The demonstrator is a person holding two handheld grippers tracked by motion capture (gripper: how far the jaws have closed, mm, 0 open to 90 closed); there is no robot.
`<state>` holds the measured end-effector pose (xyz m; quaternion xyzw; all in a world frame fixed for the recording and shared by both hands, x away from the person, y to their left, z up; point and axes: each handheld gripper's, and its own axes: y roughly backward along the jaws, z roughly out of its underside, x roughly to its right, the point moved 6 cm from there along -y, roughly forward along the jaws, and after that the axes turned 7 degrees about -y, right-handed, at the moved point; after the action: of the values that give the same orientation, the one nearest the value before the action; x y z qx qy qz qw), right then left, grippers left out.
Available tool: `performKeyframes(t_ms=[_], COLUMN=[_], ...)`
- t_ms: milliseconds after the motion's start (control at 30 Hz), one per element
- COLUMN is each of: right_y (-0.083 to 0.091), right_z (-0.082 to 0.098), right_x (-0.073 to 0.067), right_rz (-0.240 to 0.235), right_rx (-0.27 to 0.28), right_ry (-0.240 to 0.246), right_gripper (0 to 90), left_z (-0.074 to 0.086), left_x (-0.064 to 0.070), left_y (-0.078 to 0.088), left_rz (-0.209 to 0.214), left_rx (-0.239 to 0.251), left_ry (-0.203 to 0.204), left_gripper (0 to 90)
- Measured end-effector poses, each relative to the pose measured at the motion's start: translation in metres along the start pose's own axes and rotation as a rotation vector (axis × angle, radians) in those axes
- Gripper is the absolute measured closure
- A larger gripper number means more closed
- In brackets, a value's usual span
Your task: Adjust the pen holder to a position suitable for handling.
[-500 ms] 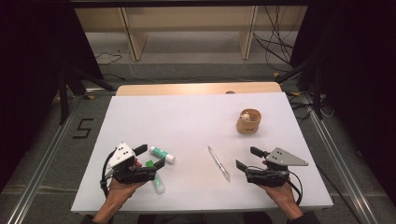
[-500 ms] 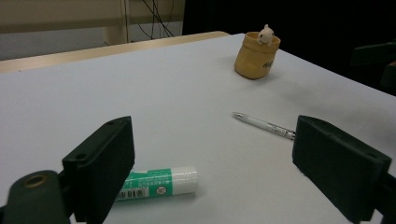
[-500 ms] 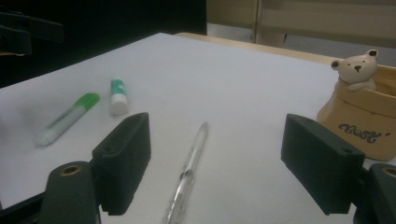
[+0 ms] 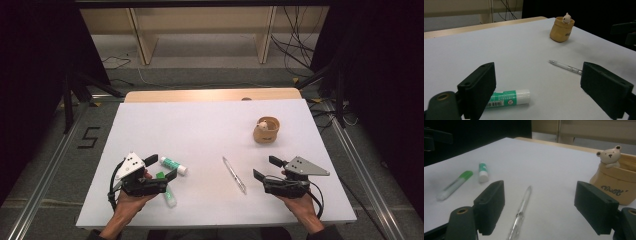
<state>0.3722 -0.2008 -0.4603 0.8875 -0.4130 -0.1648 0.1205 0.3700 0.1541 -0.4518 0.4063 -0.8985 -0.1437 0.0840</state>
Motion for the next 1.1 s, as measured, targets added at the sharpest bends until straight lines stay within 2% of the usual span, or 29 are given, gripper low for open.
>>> performKeyframes(t_ms=[300,400,600,833,1100], right_y=[-0.005,-0.009,-0.022,-0.034,-0.045], right_z=[-0.012,-0.015,-0.019,-0.025,-0.028], right_x=[0.018,0.027,0.049,0.077,0.097], right_rz=[0.057,0.066,0.113,0.170,0.221], right_rx=[0.004,-0.004,-0.022,-0.034,-0.053], right_ry=[-0.001,-0.017,-0.022,-0.066,-0.103], right_gripper=[25.6,25.7,27.0,27.5,30.3], left_z=[-0.001,-0.001,-0.001,-0.002,-0.002], left_x=[-0.001,-0.002,-0.003,-0.004,-0.004], left_y=[0.000,0.000,0.000,0.000,0.000], left_rz=[-0.006,-0.011,-0.013,-0.015,-0.015], left_rx=[0.003,0.005,0.008,0.014,0.017], left_ry=[-0.001,0.003,0.005,0.012,0.009], left_gripper=[12.6,12.6,12.6,12.5,12.5])
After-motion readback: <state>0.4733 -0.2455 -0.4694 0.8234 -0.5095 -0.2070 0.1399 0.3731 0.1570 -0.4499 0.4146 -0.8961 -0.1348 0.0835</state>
